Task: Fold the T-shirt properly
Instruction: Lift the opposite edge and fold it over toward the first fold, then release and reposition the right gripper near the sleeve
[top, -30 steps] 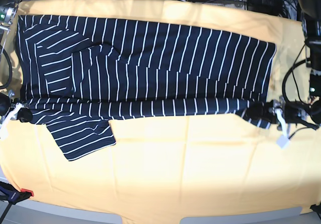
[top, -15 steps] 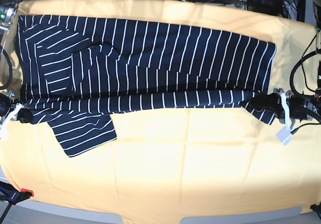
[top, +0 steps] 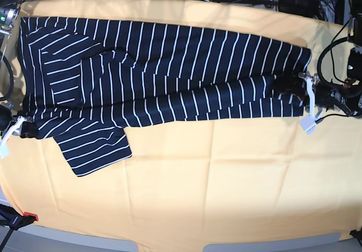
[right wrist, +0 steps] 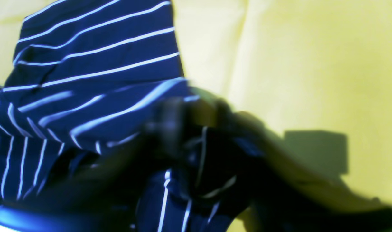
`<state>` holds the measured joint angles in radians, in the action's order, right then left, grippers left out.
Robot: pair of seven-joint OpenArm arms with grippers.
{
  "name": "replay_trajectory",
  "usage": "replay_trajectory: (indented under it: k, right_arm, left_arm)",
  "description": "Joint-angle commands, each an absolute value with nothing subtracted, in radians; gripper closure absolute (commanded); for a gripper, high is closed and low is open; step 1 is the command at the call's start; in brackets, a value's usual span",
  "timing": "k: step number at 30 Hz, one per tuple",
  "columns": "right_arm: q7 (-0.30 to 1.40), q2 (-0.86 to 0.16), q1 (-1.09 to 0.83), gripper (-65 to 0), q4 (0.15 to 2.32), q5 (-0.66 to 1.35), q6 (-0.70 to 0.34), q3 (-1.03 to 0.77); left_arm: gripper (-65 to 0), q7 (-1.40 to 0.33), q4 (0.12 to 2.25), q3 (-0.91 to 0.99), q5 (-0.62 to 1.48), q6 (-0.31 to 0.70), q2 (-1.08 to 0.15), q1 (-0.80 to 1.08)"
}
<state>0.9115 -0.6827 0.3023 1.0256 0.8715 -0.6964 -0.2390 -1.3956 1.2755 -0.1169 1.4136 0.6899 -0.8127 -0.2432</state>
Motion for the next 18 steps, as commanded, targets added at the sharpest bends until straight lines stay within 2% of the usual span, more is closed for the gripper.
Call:
replay_trajectory:
  k: [1,2,3,8,12,18]
  right_arm:
    - [0.902,-0.715,0.330,-33.5,1.041,0.891,-0.698,-0.247]
    - [0.902,-0.715,0.332,-36.6,1.044,0.900,-0.698,-0.247]
    - [0.902,-0.716,0.332,-36.6,1.050,0.915,-0.698,-0.248]
    - [0.892,-0.715,0.332,-36.4,1.139,0.920,-0.698,-0.248]
    - [0.803,-0.709,0.333,-36.4,1.176,0.920,-0.698,-0.248]
    - [0.759,-0.607,0.331,-36.4,1.175,0.775,-0.698,-0.247]
  left_arm:
    - [-28.9,-1.396,1.287,-0.104,1.437,0.698,-0.834,-0.253]
    - [-32.0,-1.396,1.287,-0.104,1.438,0.698,-0.834,-0.244]
    - [-32.7,-1.396,1.287,-0.104,1.437,0.698,-0.834,-0.237]
    - [-32.7,-1.324,1.287,-0.104,1.438,0.698,-0.833,-0.213]
    - [-32.7,-1.324,1.287,-0.104,1.438,0.698,-0.834,-0.211]
    - [-32.7,-1.323,1.287,-0.104,1.442,0.698,-0.834,-0.202]
